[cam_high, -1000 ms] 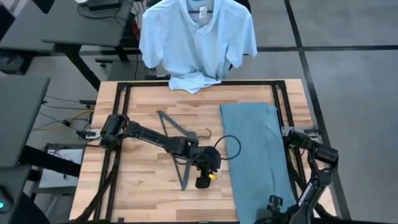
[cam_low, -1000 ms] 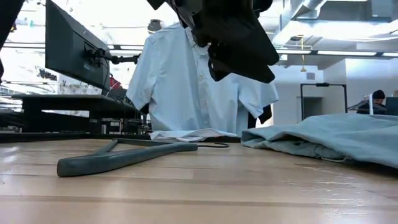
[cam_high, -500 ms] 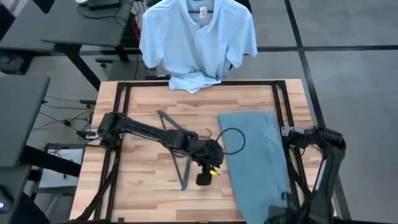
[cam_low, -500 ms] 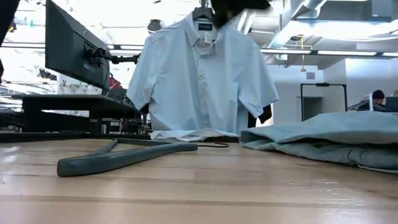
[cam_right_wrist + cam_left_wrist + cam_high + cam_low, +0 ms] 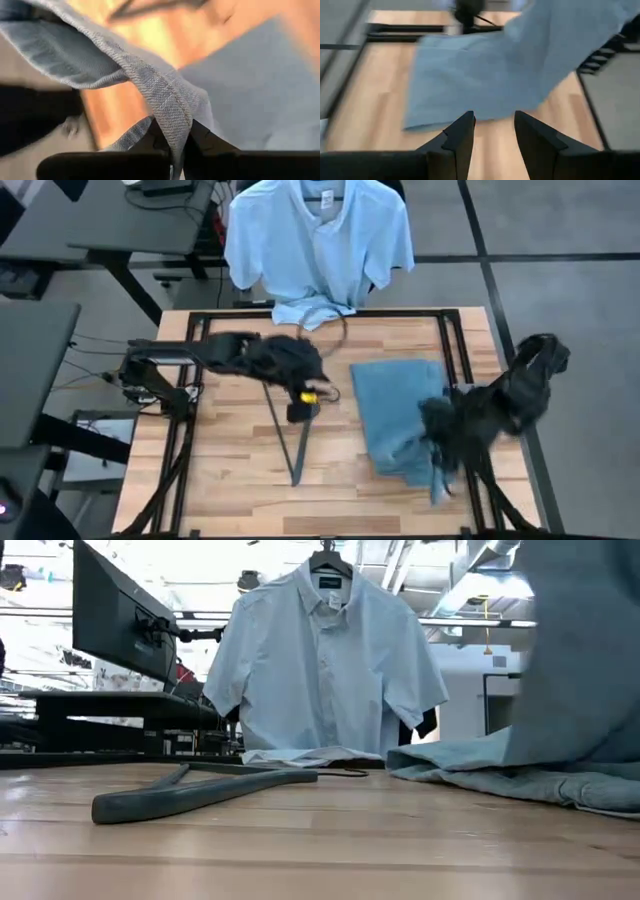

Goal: Hang clothes
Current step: Insert the blue jeans on the grey hanger

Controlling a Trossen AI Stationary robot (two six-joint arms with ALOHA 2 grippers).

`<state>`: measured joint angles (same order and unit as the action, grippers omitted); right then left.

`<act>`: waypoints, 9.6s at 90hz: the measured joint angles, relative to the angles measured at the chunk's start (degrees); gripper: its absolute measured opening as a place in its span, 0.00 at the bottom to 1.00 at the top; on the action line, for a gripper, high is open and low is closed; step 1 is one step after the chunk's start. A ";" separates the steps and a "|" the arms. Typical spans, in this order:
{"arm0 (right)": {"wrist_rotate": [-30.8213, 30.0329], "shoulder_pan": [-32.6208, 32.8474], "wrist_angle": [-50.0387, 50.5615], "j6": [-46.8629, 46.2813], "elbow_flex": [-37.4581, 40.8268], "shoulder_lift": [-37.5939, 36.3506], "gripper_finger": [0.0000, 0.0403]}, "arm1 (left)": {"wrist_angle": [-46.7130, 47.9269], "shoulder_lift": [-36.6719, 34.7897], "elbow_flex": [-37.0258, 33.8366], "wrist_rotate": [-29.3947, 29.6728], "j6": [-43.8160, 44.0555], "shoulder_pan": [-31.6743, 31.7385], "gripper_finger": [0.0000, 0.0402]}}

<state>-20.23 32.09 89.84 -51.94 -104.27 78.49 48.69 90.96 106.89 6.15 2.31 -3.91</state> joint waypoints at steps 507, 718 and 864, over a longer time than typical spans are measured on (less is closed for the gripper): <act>-6.61 12.86 -38.42 -55.01 22.43 26.72 0.57 | -21.13 8.92 -50.81 -3.82 -38.29 20.68 0.45; -5.10 10.88 -37.03 -49.60 22.43 26.83 0.57 | -22.93 9.99 -51.78 -9.93 -33.75 17.93 0.41; -10.96 29.67 -55.65 -55.70 22.43 28.53 0.57 | -9.77 -7.39 -43.87 -1.10 -8.65 13.06 0.00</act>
<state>-31.20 61.76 34.19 -107.64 -81.84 107.02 38.92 83.57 63.02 5.05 -6.34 9.15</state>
